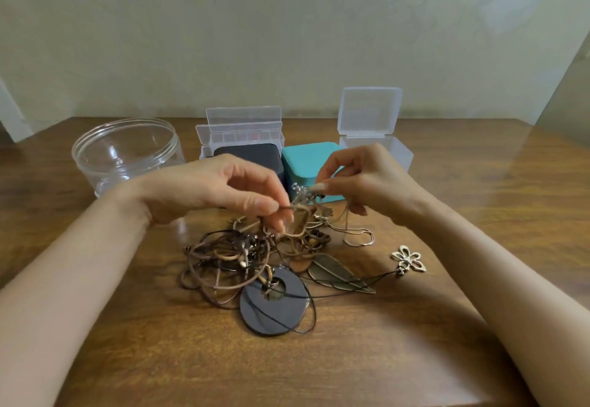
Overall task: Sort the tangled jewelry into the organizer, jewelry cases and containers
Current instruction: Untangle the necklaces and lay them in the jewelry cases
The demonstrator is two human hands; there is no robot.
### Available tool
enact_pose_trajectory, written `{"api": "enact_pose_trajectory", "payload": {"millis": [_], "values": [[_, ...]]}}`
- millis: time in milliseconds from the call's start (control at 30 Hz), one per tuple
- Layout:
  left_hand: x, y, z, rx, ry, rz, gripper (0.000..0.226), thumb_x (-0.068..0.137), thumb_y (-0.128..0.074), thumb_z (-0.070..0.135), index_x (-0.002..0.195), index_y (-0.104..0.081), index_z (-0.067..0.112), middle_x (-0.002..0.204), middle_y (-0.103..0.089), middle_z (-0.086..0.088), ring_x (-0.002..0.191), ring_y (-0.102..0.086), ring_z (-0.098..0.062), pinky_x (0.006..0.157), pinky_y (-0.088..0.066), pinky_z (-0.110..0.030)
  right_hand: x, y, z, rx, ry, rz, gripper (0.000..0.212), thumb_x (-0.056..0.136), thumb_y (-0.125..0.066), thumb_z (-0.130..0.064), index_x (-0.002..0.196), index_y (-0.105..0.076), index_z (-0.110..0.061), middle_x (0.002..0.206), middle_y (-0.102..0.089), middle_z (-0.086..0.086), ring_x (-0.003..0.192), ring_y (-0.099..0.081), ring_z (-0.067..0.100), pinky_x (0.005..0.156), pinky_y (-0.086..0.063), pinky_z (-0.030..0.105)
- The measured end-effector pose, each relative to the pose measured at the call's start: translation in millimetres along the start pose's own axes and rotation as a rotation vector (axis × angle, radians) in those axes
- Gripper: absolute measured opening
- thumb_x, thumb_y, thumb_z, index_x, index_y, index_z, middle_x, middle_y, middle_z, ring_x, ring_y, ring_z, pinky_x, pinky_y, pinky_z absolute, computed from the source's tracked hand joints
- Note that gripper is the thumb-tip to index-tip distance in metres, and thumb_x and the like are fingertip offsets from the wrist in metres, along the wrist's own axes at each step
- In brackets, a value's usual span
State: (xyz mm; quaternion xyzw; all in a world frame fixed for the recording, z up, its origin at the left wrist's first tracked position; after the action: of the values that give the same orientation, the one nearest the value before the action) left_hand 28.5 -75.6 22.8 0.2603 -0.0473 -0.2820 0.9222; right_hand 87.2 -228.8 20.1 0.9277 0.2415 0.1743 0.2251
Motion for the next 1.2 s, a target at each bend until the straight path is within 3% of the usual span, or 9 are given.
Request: {"api": "enact_pose_trajectory", "payload": {"millis": [67, 233, 367, 467, 600, 767, 933, 1067, 1200], "values": [[-0.1, 2.4, 1.6, 0.017, -0.031, 0.07, 0.033, 0.074, -0.067, 0.047, 0.095, -0.07, 0.021, 0.094, -0.071, 0.003, 0.091, -0.065, -0.009, 0.081, -0.051, -0.027, 1.4, 7.4, 3.0, 0.131, -0.028, 0.051, 0.012, 0.079, -0.072, -0.01, 0.07, -0.064, -0.008, 0.056, -0.062, 0.006, 0.045, -0.04, 0.018, 0.036, -0.032, 0.02], [15.8, 8.1, -5.8, -0.169, -0.119, 0.609, 0.012, 0.09, -0.056, 0.026, 0.097, -0.063, 0.02, 0.085, -0.068, 0.014, 0.078, -0.058, -0.004, 0.073, -0.043, -0.026, 3.0, 8.8, 2.2, 0.316, 0.012, 0.069, 0.012, 0.072, -0.073, -0.013, 0.071, -0.063, -0.006, 0.055, -0.052, 0.012, 0.042, -0.036, 0.01, 0.036, -0.028, 0.018], [26.2, -12.9, -21.3, -0.3, 0.062, 0.392, 0.045, 0.081, -0.053, 0.047, 0.113, -0.062, 0.017, 0.104, -0.07, -0.006, 0.09, -0.066, -0.021, 0.078, -0.053, -0.032, 0.3, 6.6, -4.4, 0.351, 0.055, 0.058, 0.018, 0.063, -0.072, -0.022, 0.068, -0.063, -0.008, 0.064, -0.05, 0.021, 0.044, -0.034, 0.012, 0.036, -0.028, 0.017], [27.6, -16.0, -22.2, -0.559, 0.066, 0.364, 0.038, 0.073, -0.06, 0.029, 0.106, -0.066, 0.01, 0.089, -0.07, -0.008, 0.072, -0.065, -0.012, 0.061, -0.055, -0.023, -0.6, 7.6, -6.6, 0.322, 0.063, 0.038, 0.019, 0.065, -0.071, -0.025, 0.07, -0.063, -0.008, 0.063, -0.057, 0.025, 0.048, -0.04, 0.016, 0.037, -0.03, 0.017], [28.6, -16.7, -24.8, -0.657, 0.121, 0.336, 0.044, 0.073, -0.058, 0.036, 0.106, -0.062, 0.007, 0.08, -0.064, -0.003, 0.064, -0.056, -0.007, 0.05, -0.047, -0.016, 1.1, 8.1, -7.0, 0.268, 0.123, 0.055, 0.009, 0.078, -0.069, -0.013, 0.074, -0.063, -0.008, 0.048, -0.055, -0.002, 0.039, -0.036, 0.005, 0.039, -0.033, 0.017], [28.2, -23.5, -29.3, -0.619, 0.223, 0.314, 0.027, 0.068, -0.058, 0.034, 0.076, -0.073, 0.013, 0.065, -0.063, 0.0, 0.062, -0.043, -0.009, 0.044, -0.037, -0.012, -4.6, 0.1, -18.8, 0.159, 0.27, 0.052, 0.008, 0.076, -0.068, -0.026, 0.074, -0.063, -0.02, 0.065, -0.057, 0.03, 0.049, -0.039, 0.017, 0.043, -0.034, 0.021], [23.8, -28.8, -22.0, -0.83, 0.222, 0.197, 0.034, 0.073, -0.056, 0.024, 0.098, -0.067, 0.003, 0.073, -0.067, -0.004, 0.04, -0.042, -0.002, 0.034, -0.038, -0.011, -7.7, 1.1, -24.3, 0.153, 0.331, 0.073, 0.006, 0.078, -0.066, -0.023, 0.076, -0.063, -0.019, 0.057, -0.056, 0.016, 0.048, -0.041, 0.01, 0.045, -0.037, 0.023], [21.7, -21.1, -18.5, -0.846, 0.157, 0.284, 0.022, 0.069, -0.054, 0.017, 0.06, -0.073, 0.009, 0.057, -0.061, 0.001, 0.035, -0.04, -0.001, 0.035, -0.033, -0.008, -6.9, 1.5, -24.4, 0.133, 0.327, 0.069, 0.014, 0.076, -0.065, -0.029, 0.083, -0.063, -0.017, 0.058, -0.053, 0.02, 0.05, -0.041, 0.015, 0.046, -0.04, 0.02], [19.2, -8.2, -15.1, -0.702, 0.098, 0.362, 0.016, 0.073, -0.058, 0.02, 0.076, -0.068, 0.008, 0.059, -0.057, 0.002, 0.037, -0.04, -0.002, 0.031, -0.03, -0.007, -4.1, 9.4, -22.9, 0.039, 0.262, 0.011, 0.026, 0.072, -0.064, -0.037, 0.09, -0.068, -0.018, 0.075, -0.059, 0.03, 0.055, -0.049, 0.016, 0.049, -0.043, 0.018]]}}
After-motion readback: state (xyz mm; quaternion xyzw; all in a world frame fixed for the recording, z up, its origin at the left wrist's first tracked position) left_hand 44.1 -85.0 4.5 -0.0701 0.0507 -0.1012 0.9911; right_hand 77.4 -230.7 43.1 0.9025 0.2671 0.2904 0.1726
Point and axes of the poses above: each hand's wrist, its own x-axis towards the middle knuckle, its own y-axis out of the back of the hand, z = x × y, the point moved 6 cm from there along x, towards the middle knuckle
